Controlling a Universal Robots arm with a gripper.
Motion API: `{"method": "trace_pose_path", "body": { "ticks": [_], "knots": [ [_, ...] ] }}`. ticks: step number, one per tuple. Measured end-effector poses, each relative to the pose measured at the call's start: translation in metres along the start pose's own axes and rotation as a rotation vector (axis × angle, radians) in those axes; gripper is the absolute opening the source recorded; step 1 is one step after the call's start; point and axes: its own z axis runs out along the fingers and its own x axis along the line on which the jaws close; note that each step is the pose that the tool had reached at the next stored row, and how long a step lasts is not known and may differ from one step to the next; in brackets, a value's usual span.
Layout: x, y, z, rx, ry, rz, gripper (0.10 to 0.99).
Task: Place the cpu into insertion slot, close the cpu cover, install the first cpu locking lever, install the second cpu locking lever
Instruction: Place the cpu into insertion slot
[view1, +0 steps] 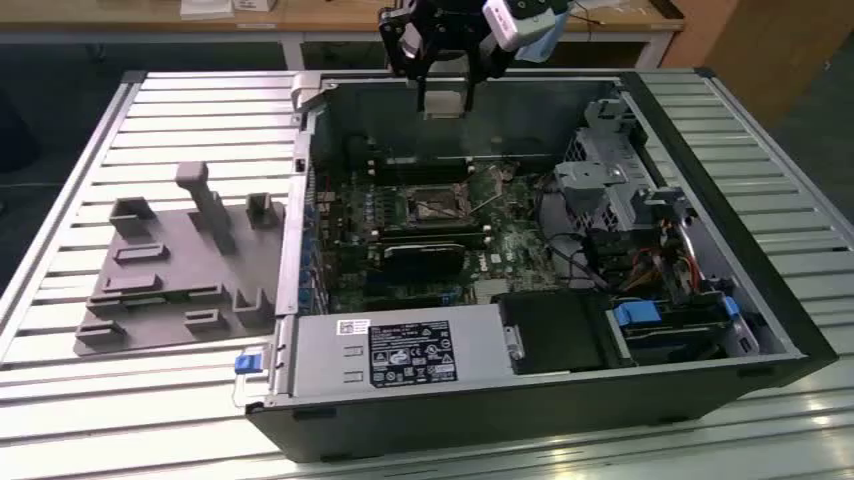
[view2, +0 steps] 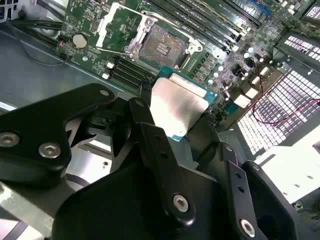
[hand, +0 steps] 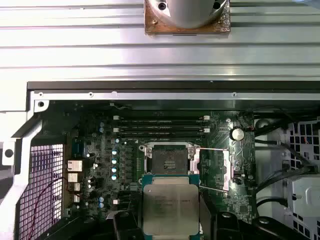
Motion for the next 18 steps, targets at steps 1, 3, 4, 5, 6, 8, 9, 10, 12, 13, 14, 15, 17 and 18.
{"method": "trace_pose_path", "body": {
  "ticks": [1,3,4,5,6,8,9,10,12,13,14,15,17,18],
  "knots": [
    [0.0000,0.0000,0.0000,0.000,0.0000,0.000,0.537],
    [0.0000,0.0000,0.0000,0.000,0.0000,0.000,0.537],
    [0.0000,0.0000,0.0000,0.000,0.0000,0.000,0.537],
    [0.0000,0.0000,0.0000,0.000,0.0000,0.000,0.537],
    [0.0000,0.0000,0.0000,0.000,0.0000,0.000,0.537],
    [0.0000,0.0000,0.0000,0.000,0.0000,0.000,0.537],
    [0.0000,0.0000,0.0000,0.000,0.0000,0.000,0.537],
    [0.0000,0.0000,0.0001,0.000,0.0000,0.000,0.537],
    [0.0000,-0.0001,0.0012,0.000,0.0001,0.000,0.537],
    [0.0000,-0.0002,0.0018,0.000,0.0000,0.000,0.537],
    [-0.0001,-0.0002,0.0026,0.000,-0.0001,0.002,0.537],
    [-0.0001,-0.0003,0.0035,0.000,-0.0004,0.005,0.537],
    [-0.0001,-0.0005,0.0054,0.000,-0.0019,0.020,0.537],
    [-0.0001,-0.0006,0.0065,-0.001,-0.0030,0.034,0.537]
  ]
}}
